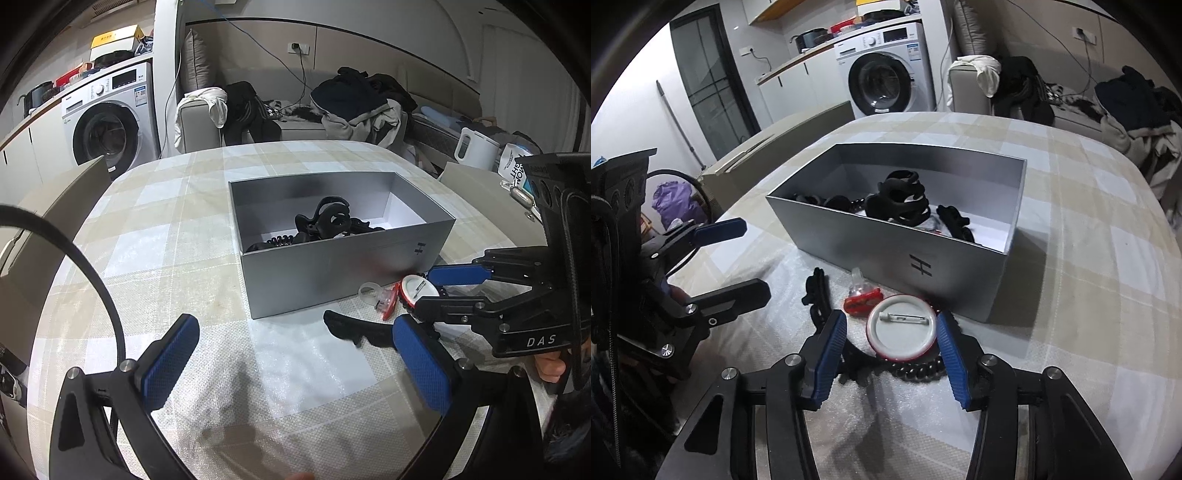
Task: Organize jewelry
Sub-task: 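Grasp the red-rimmed white badge with the right gripper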
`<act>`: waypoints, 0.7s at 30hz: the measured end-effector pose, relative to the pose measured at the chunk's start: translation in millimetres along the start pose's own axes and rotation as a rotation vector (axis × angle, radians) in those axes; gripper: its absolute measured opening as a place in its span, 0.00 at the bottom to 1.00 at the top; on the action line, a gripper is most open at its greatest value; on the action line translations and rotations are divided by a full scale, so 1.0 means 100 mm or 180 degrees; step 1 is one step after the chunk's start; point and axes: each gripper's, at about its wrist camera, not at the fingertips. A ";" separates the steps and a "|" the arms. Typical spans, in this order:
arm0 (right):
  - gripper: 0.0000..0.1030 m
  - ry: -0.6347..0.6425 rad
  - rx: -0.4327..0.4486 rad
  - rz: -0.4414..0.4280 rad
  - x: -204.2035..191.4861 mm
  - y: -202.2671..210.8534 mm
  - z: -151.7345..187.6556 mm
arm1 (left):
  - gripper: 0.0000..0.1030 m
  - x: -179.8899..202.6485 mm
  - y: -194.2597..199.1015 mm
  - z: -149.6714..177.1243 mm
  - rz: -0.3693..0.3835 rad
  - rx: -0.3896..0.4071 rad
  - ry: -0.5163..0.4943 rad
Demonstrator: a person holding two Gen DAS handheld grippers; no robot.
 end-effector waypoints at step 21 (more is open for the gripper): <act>0.42 -0.0191 -0.0056 -0.0088 0.08 -0.08 0.03 | 0.99 -0.01 -0.03 -0.02 -0.0007 -0.0032 -0.0012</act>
Point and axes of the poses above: each gripper's, at about its wrist camera, not at the fingertips, and y roughly against the way its jaws point, x to its right, z to its underside, and after that the axes turned 15 degrees about x, right-handed
